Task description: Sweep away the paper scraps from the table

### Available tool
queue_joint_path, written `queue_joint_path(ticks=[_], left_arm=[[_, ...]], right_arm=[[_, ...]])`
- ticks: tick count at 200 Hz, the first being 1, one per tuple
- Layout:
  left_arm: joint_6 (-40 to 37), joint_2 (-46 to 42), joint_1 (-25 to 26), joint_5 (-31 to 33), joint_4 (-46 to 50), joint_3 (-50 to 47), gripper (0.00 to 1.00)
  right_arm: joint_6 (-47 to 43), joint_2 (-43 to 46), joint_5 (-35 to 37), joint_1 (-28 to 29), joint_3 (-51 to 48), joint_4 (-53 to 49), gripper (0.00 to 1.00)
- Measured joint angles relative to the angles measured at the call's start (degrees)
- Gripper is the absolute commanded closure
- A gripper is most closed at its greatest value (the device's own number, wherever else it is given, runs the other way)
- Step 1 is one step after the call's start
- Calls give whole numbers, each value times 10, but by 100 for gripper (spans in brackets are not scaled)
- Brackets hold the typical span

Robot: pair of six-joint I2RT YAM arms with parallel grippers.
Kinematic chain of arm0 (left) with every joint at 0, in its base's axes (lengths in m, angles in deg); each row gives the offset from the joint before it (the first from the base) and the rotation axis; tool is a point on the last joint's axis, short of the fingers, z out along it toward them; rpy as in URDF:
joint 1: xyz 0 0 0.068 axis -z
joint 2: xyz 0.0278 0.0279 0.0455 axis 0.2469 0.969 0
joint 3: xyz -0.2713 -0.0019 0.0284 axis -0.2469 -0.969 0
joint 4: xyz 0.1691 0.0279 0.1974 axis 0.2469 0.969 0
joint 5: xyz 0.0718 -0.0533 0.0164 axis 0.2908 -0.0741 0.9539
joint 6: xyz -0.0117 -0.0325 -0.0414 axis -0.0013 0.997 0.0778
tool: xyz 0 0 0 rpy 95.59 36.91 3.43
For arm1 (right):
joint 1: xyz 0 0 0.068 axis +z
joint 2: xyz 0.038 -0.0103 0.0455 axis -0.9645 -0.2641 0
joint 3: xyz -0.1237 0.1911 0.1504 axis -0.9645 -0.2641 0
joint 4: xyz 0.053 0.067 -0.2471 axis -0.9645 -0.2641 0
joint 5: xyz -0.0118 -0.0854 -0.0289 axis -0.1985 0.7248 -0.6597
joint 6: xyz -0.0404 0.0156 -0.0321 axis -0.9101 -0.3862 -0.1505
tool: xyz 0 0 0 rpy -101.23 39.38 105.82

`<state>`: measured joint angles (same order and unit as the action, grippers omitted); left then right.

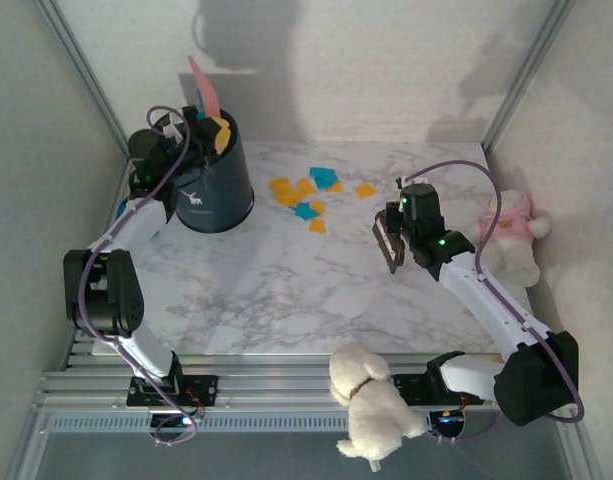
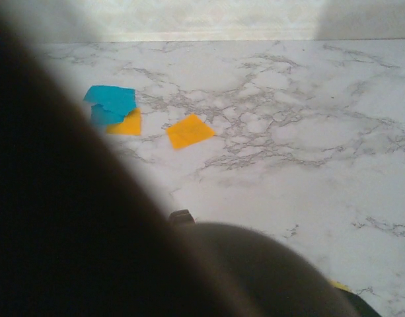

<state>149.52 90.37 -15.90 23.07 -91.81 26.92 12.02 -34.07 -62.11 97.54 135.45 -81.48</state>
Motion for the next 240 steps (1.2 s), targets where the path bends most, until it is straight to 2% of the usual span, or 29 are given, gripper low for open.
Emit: queue_joint_path(ticks=[103,152,187,240], left_arm=[[218,38,0,7,-255,-60,100],[261,38,0,9,-309,-63,100],[230,37,0,8,-285,-63,100],[49,2,0,4,-72,-30,100]], right_arm=[[0,0,0,0,0,0,100],[0,0,0,0,0,-10,100],[0,0,0,0,0,-11,100],[2,0,0,0,0,-12,100]])
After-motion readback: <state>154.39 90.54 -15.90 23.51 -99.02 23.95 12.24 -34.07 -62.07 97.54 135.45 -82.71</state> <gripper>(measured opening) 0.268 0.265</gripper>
